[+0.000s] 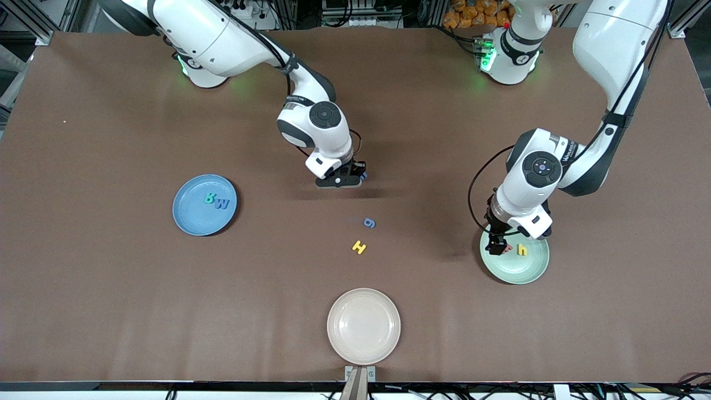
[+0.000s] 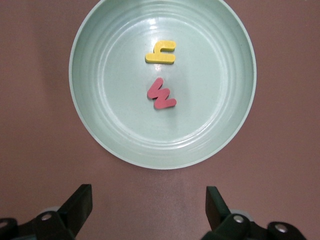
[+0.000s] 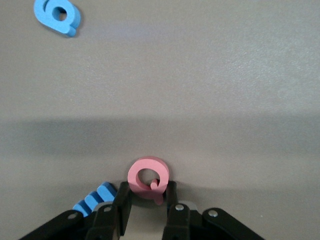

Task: Sort uppercase to blue plate, lowercase to green plate
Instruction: 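Grasp the pink Q with the right gripper and lift it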

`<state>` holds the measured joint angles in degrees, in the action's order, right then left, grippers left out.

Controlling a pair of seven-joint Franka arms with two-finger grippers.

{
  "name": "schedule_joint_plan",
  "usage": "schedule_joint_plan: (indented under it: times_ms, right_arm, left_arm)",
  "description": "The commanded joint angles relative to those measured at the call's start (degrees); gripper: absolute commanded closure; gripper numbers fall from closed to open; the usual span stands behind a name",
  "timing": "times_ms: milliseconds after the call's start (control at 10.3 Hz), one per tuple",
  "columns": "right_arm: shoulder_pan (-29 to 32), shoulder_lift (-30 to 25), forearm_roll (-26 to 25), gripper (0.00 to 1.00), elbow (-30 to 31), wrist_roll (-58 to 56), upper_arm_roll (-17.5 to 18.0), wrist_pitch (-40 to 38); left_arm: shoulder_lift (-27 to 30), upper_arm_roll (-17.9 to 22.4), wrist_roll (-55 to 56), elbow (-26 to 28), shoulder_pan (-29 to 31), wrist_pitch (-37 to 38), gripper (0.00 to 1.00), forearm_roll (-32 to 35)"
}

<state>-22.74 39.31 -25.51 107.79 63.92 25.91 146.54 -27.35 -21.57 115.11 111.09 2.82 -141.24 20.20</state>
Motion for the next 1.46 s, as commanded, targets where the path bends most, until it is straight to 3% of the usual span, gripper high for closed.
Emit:
schedule_joint_plan:
  times_ms: [0, 583, 874, 971, 1166, 1360]
  right_arm:
    - [0.94, 0.42, -1.30, 0.76, -1.26, 0.15, 0.10, -0.90]
    - [4.18, -1.95, -0.60, 0.76, -1.35, -8.36, 0.10, -7.93]
    - [6.65, -3.09, 1.15, 0.76, -1.35, -16.96, -0.42, -11.53]
    - [7.00, -3.70, 3.77, 0.76, -1.35, -21.51, -1.73, -12.49]
    - [6.83, -5.46, 16.91, 0.76, -1.27, -39.04, -7.95, -15.03]
    - [6.92, -7.83, 20.49, 0.76, -1.00, -50.53, -13.32, -21.00]
  left_arm:
    - [0.02, -0.23, 1.17, -0.44, -0.19, 0.71, 0.00, 0.54]
    - [0.02, -0.23, 1.17, -0.70, -1.32, 0.71, 0.00, 0.54]
    - [-2.43, -0.23, 0.81, -4.37, -4.92, 0.71, 0.00, 0.54]
    - [-4.53, -0.23, 0.90, -6.74, -7.02, 0.71, 0.00, 0.45]
    - [-8.84, -0.23, 0.82, -12.27, -11.15, 2.97, 0.00, -1.46]
    - [-13.76, -0.23, 0.38, -21.14, -15.19, 8.42, 0.00, -4.89]
